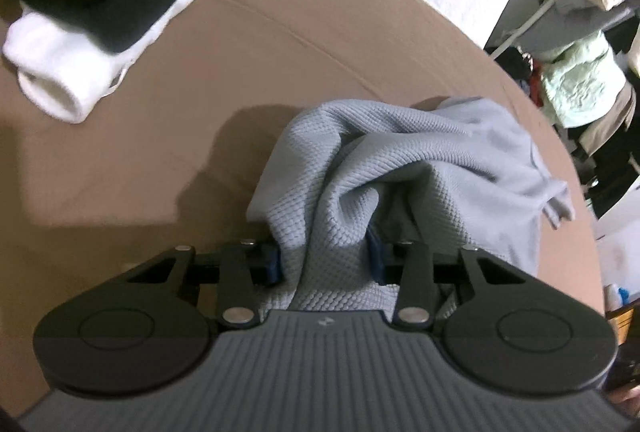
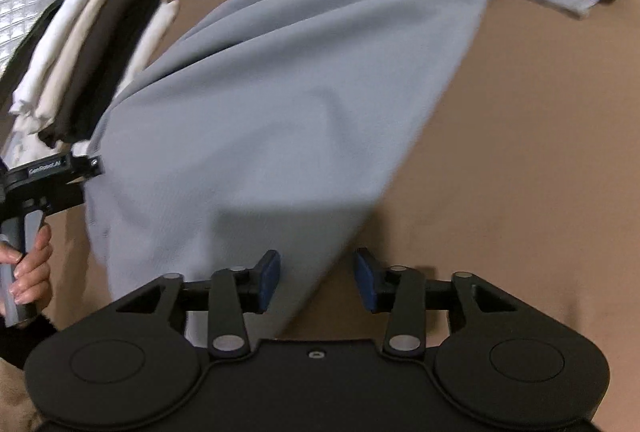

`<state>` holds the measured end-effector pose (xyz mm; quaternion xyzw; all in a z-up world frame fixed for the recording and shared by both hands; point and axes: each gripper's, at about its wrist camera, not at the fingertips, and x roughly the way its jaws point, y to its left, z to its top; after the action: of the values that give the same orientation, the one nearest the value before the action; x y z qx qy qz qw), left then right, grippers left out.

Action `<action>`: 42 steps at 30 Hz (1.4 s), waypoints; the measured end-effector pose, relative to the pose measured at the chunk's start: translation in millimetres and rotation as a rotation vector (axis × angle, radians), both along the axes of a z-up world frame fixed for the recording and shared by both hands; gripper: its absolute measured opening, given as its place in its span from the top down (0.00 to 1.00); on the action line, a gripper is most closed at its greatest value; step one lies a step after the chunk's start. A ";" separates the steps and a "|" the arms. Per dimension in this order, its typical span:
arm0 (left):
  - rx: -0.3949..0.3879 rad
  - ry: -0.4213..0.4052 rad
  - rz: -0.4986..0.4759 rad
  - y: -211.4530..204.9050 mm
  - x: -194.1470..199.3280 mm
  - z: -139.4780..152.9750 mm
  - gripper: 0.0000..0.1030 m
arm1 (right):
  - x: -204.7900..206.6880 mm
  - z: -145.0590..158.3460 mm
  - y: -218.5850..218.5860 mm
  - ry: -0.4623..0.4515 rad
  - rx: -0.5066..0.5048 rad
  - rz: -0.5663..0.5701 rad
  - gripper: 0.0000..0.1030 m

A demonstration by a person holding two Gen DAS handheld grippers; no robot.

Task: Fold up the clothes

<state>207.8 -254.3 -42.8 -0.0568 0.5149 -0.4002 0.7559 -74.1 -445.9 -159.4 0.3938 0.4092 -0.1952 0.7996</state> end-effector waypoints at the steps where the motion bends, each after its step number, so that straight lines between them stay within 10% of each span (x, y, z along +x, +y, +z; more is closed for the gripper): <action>1: -0.005 0.008 0.001 2.1 1.3 0.6 0.62 | 5.6 -2.3 4.2 -0.005 0.015 -0.020 0.33; 4: -0.019 0.076 0.018 3.4 7.0 -9.0 0.42 | 31.8 -1.0 21.3 0.045 -0.057 0.015 0.28; 8: -0.042 0.126 0.044 -2.2 11.5 -21.9 0.45 | 67.7 16.7 65.9 0.206 -0.440 0.219 0.96; 9: -0.050 0.113 0.048 -4.4 10.9 -21.9 0.68 | 68.4 26.4 70.4 0.209 -0.498 0.216 0.97; 16: -0.302 0.088 -0.010 18.6 -4.8 25.9 0.70 | 1.9 116.7 48.9 0.279 -0.875 -0.122 0.97; 22: -0.276 0.192 -0.094 6.3 -32.4 28.7 0.54 | -46.5 101.6 -1.1 0.589 -0.869 -0.316 0.97; 28: -0.120 0.196 -0.150 -27.4 -44.9 6.1 0.38 | -60.2 79.2 -13.4 0.573 -0.720 -0.363 0.94; 31: -0.072 0.282 -0.193 -39.6 -49.1 -10.2 0.32 | -42.8 86.5 0.6 0.531 -0.774 -0.297 0.79; 37: 0.178 0.178 -0.199 -56.0 -70.0 -11.6 0.29 | -52.6 120.7 24.4 0.247 -0.705 -0.197 0.75; 42: -0.001 0.265 -0.192 -37.1 -75.3 3.1 0.26 | -39.1 114.5 51.6 0.045 -0.465 0.110 0.69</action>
<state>132.6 -291.3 -39.7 -0.0596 0.6129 -0.4600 0.6397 -113.2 -394.3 -44.9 0.1717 0.3918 -0.2491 0.8689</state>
